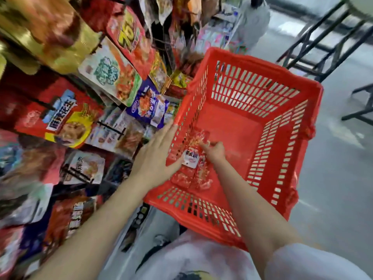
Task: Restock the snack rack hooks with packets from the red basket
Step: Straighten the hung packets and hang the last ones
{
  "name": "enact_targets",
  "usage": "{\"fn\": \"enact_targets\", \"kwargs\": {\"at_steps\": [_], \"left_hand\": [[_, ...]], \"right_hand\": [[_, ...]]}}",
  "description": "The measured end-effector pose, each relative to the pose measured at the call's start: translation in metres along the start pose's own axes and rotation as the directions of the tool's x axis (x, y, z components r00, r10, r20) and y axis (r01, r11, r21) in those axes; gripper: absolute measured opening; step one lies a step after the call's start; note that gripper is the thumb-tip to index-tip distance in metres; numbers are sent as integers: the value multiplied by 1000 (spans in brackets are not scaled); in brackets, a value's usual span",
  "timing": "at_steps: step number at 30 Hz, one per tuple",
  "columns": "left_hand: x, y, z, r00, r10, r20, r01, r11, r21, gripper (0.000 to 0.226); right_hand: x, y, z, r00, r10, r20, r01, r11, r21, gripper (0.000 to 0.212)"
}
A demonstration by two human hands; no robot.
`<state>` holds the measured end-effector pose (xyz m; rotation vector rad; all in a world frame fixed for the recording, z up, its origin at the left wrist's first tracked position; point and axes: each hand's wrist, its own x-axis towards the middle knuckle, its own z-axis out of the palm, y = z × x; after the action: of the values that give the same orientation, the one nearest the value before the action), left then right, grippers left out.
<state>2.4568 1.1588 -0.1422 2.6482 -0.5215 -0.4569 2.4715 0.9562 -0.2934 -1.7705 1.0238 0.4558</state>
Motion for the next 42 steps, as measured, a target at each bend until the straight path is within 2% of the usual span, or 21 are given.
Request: {"fn": "enact_targets", "kwargs": {"at_steps": [3, 6, 9, 11, 13, 15, 18, 22, 26, 30, 33, 35, 37, 40, 42], "left_hand": [[-1, 0, 1, 1000, 9, -2, -9, 1000, -10, 87], [-2, 1, 1, 1000, 2, 8, -2, 1000, -9, 88], [-3, 4, -1, 1000, -9, 12, 9, 1000, -12, 89], [-4, 6, -2, 1000, -13, 6, 13, 1000, -11, 88], [-4, 6, -1, 1000, -16, 13, 17, 1000, -6, 88], [-4, 5, 0, 1000, -16, 19, 16, 1000, -7, 88], [-5, 3, 0, 1000, -8, 17, 8, 1000, -24, 90], [-28, -2, 2, 1000, -21, -10, 20, 996, -86, 93], [-51, -7, 9, 998, -62, -20, 58, 986, -158, 92], [-54, -2, 8, 995, -102, 1, 100, 979, -180, 89], [-54, -1, 8, 994, -108, -4, 106, 977, -186, 89], [-54, -1, 8, 993, -114, -4, 111, 975, -192, 89], [-54, 0, 9, 993, -122, -3, 119, 974, -193, 89], [-53, 0, 9, 992, -128, -7, 125, 975, -183, 90], [-52, 0, 10, 991, -135, -1, 133, 974, -182, 90]], "right_hand": [[4, 1, 14, 998, 42, 39, -45, 995, 86, 42], [5, 5, 22, 999, 32, 39, -34, 997, 76, 50], [19, 16, 30, 997, 29, 73, -38, 992, 123, 33], [16, 12, 24, 997, -26, 70, 13, 984, 176, 36], [-13, -14, -1, 991, -107, 79, 82, 959, 272, 22], [-21, -24, -24, 980, -163, 113, 118, 938, 325, 17], [-14, -14, -42, 972, -184, 149, 143, 958, 247, 12], [-22, 17, -32, 985, -37, 167, 29, 998, 49, 24], [-32, 36, 0, 998, 65, 10, -63, 992, -105, 42], [-38, 24, 21, 991, 128, 27, -126, 990, -70, 44], [-35, 21, 28, 991, 125, 49, -125, 992, -4, 65], [-31, 27, 33, 978, 178, 108, -183, 982, 38, 77], [-30, 35, 37, 962, 209, 175, -216, 976, 24, 71], [-30, 39, 41, 959, 192, 209, -185, 981, -53, 56], [-28, 39, 43, 956, 188, 224, -183, 982, -43, 53]]}}
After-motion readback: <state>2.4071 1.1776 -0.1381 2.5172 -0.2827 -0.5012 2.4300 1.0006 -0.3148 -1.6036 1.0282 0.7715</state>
